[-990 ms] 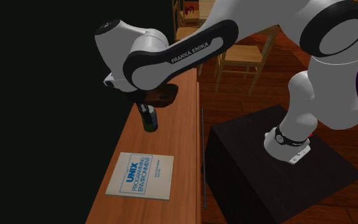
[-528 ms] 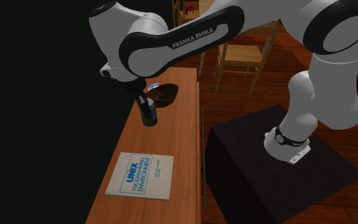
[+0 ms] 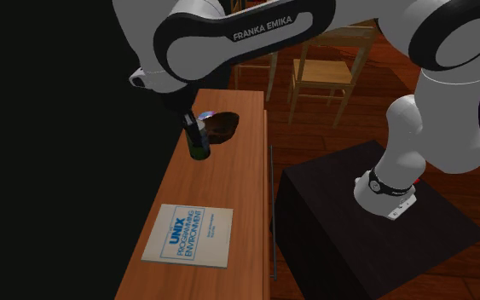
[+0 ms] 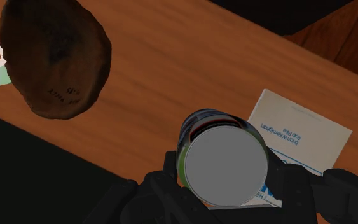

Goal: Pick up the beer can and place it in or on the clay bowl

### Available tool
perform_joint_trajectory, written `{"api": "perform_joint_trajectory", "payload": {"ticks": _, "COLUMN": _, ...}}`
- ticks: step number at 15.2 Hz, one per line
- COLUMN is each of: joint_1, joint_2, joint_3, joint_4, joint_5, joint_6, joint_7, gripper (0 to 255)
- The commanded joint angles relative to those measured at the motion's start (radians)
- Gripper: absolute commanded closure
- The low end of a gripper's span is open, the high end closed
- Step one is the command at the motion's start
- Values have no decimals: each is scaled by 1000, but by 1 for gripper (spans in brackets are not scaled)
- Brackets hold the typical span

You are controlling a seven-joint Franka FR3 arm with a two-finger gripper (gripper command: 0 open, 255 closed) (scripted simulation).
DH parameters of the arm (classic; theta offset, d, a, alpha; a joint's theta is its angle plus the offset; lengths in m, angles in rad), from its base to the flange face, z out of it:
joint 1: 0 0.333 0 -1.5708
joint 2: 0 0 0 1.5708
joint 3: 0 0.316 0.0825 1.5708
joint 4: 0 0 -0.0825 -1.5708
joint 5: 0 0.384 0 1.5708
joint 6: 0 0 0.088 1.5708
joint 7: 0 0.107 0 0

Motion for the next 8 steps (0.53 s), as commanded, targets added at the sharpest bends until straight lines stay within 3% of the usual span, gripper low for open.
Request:
{"api": "perform_joint_trajectory", "payload": {"ticks": 1, "joint_1": -20, "joint_2": -8, "joint_3": -11, "joint_4": -1, "joint_5": -2, "joint_6": -6, "joint_7": -31, "gripper": 255}}
{"api": "perform_joint_trajectory", "payload": {"ticks": 8, "joint_1": -115, "joint_2": -28, "joint_3": -62, "joint_4": -14, "joint_5": -7, "joint_6": -5, "joint_7": -175, "gripper": 255}}
